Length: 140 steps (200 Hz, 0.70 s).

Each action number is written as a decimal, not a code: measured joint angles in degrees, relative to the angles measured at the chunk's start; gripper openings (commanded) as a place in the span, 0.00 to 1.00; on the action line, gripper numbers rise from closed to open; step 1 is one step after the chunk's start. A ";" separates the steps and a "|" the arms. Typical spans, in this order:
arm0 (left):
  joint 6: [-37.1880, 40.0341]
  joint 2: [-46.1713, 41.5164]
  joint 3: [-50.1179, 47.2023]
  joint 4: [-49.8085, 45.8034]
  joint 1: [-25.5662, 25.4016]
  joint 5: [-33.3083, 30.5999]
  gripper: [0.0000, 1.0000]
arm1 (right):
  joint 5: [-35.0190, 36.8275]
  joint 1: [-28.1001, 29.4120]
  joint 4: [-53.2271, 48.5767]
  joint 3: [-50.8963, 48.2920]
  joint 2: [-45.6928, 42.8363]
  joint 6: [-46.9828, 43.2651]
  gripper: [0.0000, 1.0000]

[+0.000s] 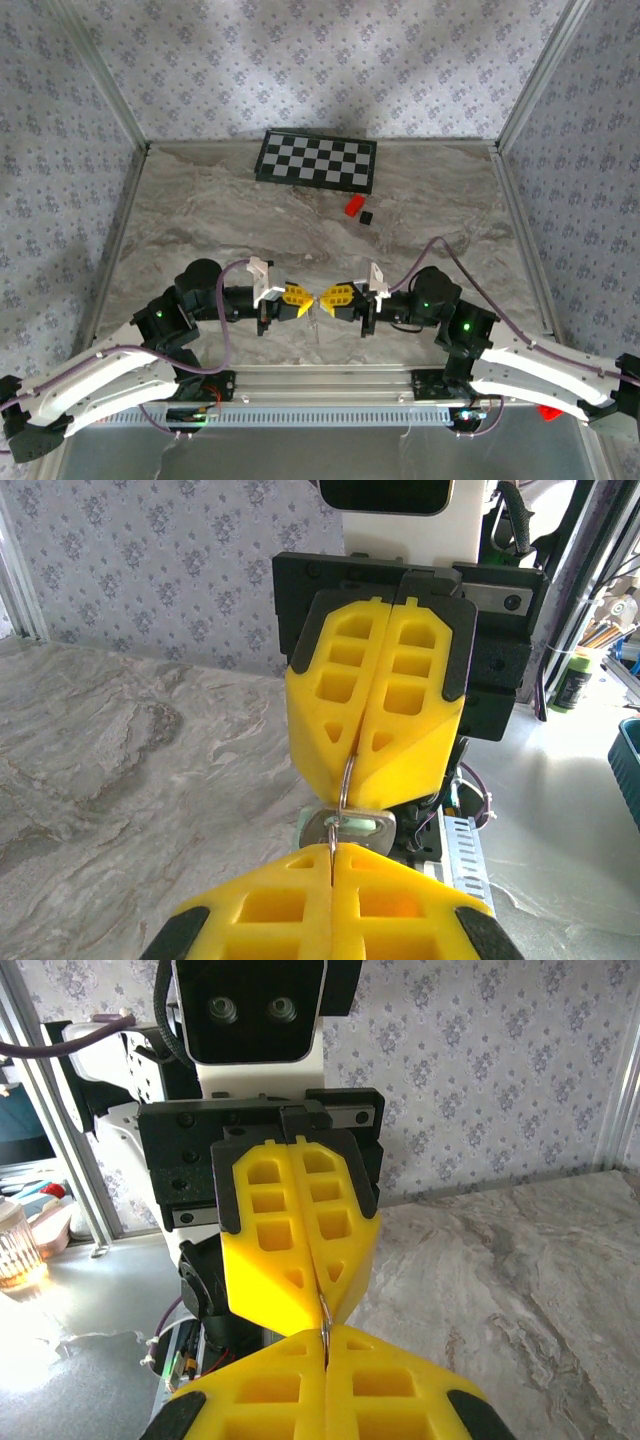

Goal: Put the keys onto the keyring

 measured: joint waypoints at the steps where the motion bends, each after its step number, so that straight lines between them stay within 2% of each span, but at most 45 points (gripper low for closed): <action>1: 0.00 0.00 0.00 0.00 0.00 0.00 0.00 | 0.00 0.00 0.00 -0.02 -0.02 0.00 0.00; 140: 0.00 -0.48 0.00 -0.24 -0.42 0.00 0.00 | -0.02 0.00 0.07 -0.44 0.00 0.00 0.00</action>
